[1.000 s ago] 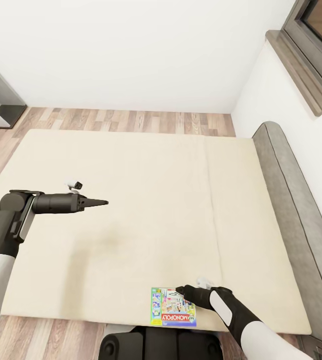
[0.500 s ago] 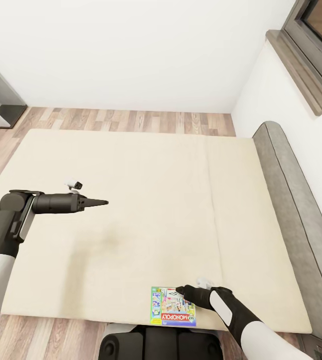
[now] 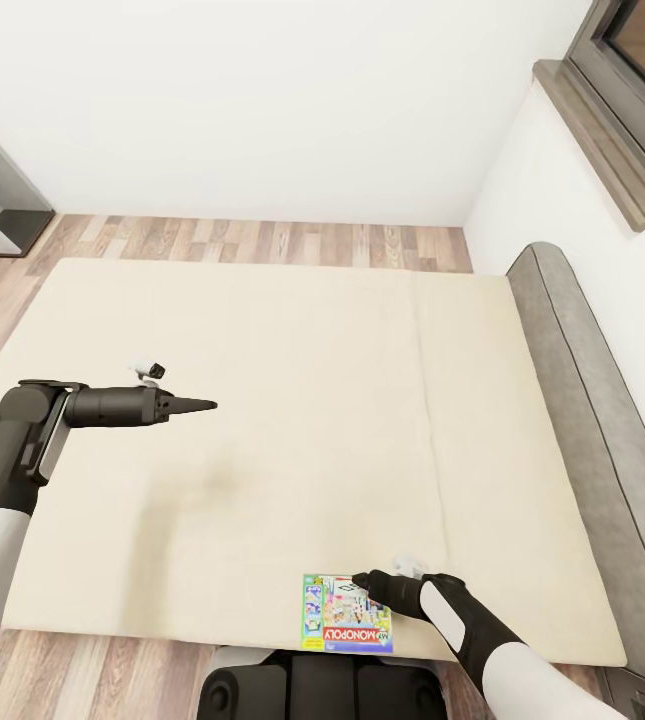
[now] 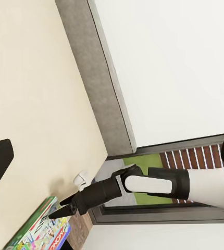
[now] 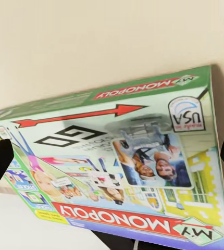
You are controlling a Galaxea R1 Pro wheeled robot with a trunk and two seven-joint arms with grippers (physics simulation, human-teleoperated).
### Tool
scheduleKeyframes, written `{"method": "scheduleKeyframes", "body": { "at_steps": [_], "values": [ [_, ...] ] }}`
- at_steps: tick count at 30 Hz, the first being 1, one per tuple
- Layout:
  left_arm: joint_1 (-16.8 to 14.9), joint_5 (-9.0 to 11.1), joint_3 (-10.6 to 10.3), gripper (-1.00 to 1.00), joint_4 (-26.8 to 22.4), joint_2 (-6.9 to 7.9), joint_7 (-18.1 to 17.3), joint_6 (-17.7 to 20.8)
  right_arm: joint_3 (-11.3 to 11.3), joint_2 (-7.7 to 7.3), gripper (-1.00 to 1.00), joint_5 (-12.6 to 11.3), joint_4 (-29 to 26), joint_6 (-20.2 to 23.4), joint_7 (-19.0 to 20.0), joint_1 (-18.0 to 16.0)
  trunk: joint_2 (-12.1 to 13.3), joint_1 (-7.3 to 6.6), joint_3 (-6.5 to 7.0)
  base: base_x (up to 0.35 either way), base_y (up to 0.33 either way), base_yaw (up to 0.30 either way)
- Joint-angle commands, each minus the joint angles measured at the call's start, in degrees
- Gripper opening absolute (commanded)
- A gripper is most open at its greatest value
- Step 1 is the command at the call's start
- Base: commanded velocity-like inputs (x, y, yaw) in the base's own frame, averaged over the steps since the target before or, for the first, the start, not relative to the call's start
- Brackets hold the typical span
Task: Put all the toys in the child's room - the three board games (two on the bed and one on the table), the two jigsaw puzzles on the table, and the tennis ball on the table - inside the toy box on the table in the child's room.
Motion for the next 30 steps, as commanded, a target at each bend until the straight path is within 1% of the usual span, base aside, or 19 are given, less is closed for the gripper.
{"method": "scheduleKeyframes", "body": {
  "at_steps": [1,30],
  "values": [
    [0.0,0.0,0.0,1.00,0.0,0.03,-0.2,0.6,0.2,-0.02,1.00,-0.1,0.0,0.2,0.0,0.0,-0.1,0.03,-0.07,0.000,0.000,0.000],
    [0.0,0.0,0.0,1.00,0.0,0.03,-0.2,0.6,0.2,-0.02,1.00,-0.1,0.0,0.2,0.0,0.0,-0.1,0.03,-0.07,0.000,0.020,0.000]
  ]
}}
